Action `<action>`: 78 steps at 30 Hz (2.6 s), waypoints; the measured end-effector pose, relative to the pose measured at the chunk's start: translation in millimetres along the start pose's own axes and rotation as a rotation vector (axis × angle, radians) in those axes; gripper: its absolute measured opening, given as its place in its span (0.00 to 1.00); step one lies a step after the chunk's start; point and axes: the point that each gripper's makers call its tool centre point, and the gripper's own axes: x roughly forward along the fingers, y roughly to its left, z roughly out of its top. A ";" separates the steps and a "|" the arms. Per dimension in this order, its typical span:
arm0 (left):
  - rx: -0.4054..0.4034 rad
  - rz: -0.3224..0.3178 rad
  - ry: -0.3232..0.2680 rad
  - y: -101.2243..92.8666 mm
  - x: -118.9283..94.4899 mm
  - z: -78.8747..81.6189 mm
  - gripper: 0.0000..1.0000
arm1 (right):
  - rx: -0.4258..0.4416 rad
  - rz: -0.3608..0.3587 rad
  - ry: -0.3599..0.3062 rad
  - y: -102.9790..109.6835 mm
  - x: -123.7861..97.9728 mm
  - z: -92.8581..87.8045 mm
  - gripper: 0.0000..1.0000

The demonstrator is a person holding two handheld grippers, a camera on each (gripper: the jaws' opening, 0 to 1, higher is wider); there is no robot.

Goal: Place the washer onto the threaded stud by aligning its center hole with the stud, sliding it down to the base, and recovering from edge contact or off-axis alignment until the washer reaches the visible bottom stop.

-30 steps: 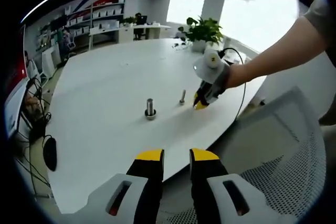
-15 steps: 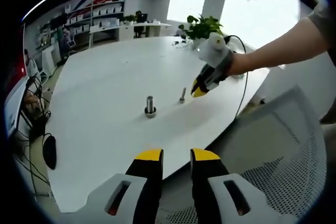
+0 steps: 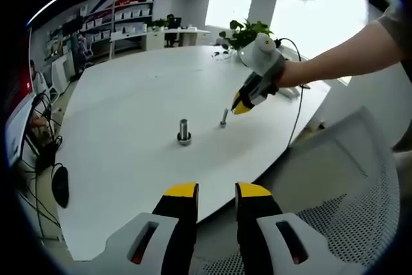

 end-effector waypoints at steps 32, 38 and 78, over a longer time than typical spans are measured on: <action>0.001 0.013 -0.004 2.8 -0.3 1.3 0.20 | -0.020 -0.012 0.015 -6.2 10.3 9.8 0.13; 0.003 0.011 -0.001 2.4 0.1 1.0 0.20 | -0.027 -0.005 0.025 -5.8 16.5 8.4 0.13; 0.007 0.009 -0.003 2.1 0.0 1.2 0.19 | -0.061 0.039 0.090 4.4 52.7 -11.1 0.16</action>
